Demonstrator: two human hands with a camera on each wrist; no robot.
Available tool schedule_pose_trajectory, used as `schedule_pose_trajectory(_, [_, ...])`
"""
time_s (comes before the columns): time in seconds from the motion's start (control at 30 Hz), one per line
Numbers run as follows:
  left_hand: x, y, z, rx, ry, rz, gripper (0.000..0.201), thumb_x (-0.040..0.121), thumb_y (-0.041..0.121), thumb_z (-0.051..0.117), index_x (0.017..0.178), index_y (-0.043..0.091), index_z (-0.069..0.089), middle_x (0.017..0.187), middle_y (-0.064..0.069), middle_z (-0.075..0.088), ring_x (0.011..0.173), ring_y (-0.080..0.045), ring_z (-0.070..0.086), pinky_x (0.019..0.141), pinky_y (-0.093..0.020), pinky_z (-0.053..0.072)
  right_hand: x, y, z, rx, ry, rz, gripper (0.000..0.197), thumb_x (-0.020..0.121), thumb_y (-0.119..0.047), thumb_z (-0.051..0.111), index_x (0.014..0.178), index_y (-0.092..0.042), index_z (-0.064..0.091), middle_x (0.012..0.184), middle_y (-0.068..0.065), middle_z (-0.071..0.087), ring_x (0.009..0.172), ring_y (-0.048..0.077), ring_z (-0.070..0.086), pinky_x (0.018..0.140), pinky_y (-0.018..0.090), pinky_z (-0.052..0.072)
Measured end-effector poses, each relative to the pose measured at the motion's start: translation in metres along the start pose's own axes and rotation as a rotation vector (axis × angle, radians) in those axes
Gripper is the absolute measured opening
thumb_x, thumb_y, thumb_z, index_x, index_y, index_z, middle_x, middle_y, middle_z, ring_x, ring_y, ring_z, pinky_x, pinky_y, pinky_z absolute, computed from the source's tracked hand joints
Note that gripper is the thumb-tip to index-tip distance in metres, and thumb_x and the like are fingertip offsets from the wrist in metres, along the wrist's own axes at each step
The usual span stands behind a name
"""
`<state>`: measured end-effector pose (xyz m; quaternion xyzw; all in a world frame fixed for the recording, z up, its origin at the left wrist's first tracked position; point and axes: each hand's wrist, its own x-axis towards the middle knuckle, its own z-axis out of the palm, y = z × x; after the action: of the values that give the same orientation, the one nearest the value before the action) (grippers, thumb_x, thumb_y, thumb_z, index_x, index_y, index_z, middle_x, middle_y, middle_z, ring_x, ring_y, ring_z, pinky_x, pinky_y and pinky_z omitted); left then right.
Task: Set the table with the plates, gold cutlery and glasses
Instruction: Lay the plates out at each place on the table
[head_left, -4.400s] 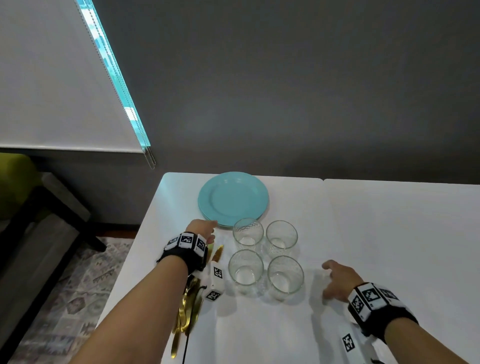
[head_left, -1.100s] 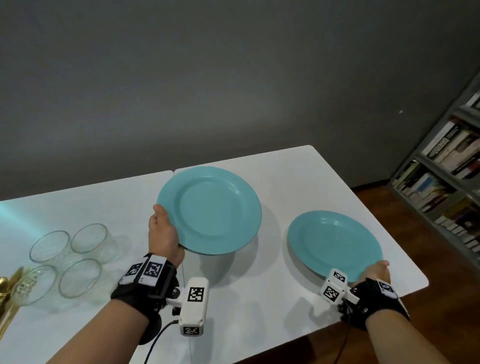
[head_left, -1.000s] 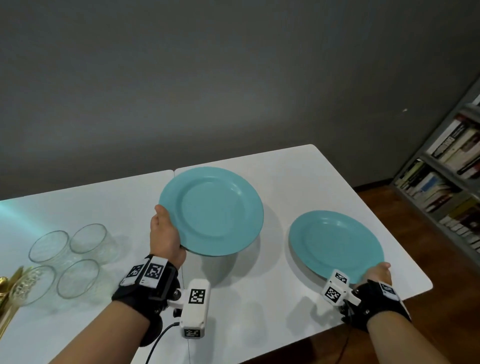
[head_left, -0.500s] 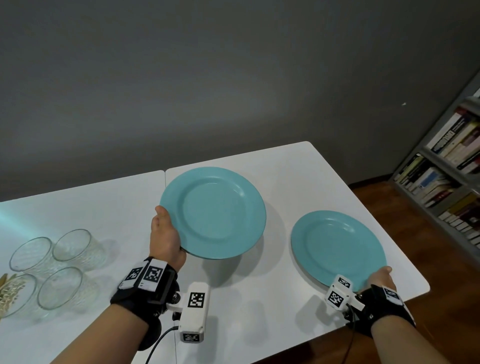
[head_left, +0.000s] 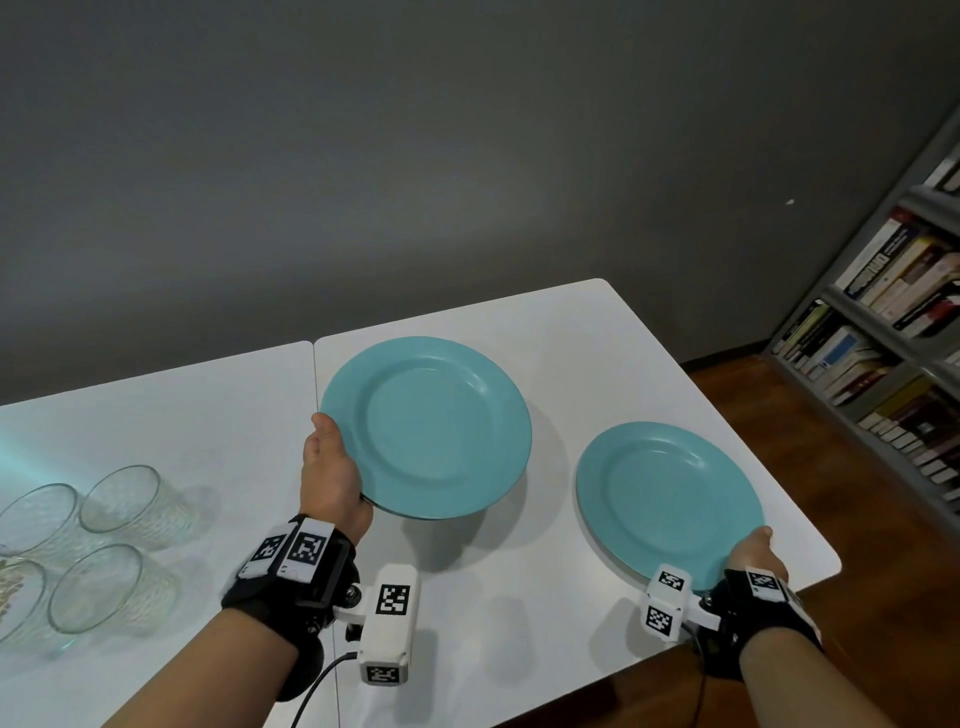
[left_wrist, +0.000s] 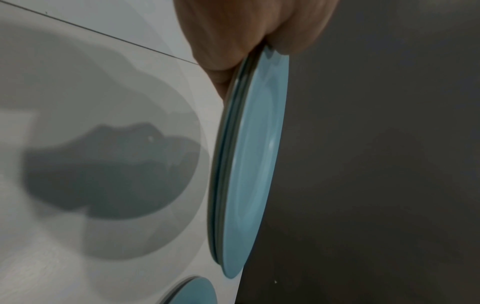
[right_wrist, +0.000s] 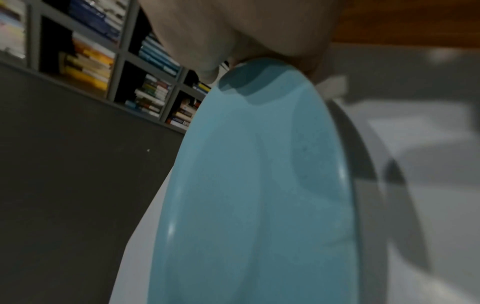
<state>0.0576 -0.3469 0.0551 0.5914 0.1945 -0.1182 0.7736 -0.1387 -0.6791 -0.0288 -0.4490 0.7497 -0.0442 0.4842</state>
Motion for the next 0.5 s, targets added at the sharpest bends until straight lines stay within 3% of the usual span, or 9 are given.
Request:
schedule_pose_trajectory(0.2, [-0.002, -0.001, 0.002, -0.002, 0.000, 0.000, 0.053, 0.097, 0.054, 0.026, 0.139, 0.024, 0.035, 0.128, 0.001, 0.054, 0.105, -0.021, 0.057, 0.067, -0.030, 0.049, -0.007, 0.009, 0.000, -0.025, -0.016, -0.004, 0.070, 0.097, -0.054, 0.022, 0.130, 0.002, 0.048, 0.131, 0.025, 0.053, 0.116, 0.042, 0.054, 0.101, 0.047, 0.042])
schedule_pose_trajectory(0.33, [-0.005, -0.001, 0.002, -0.011, -0.016, -0.011, 0.053, 0.097, 0.054, 0.027, 0.140, 0.025, 0.035, 0.129, 0.001, 0.054, 0.111, -0.023, 0.057, 0.078, -0.036, 0.051, 0.036, 0.027, 0.003, -0.099, -0.023, -0.059, 0.079, 0.079, -0.065, 0.020, 0.118, -0.008, 0.057, 0.115, 0.021, 0.065, 0.097, 0.040, 0.064, 0.095, 0.051, 0.048])
schedule_pose_trajectory(0.5, [-0.011, 0.001, 0.001, -0.016, -0.027, 0.000, 0.052, 0.097, 0.053, 0.027, 0.139, 0.024, 0.034, 0.131, 0.000, 0.053, 0.112, -0.023, 0.056, 0.086, -0.040, 0.048, 0.008, 0.026, -0.004, -0.130, -0.026, -0.042, 0.067, 0.088, -0.056, 0.021, 0.115, -0.004, 0.055, 0.114, 0.022, 0.064, 0.094, 0.039, 0.065, 0.089, 0.046, 0.051])
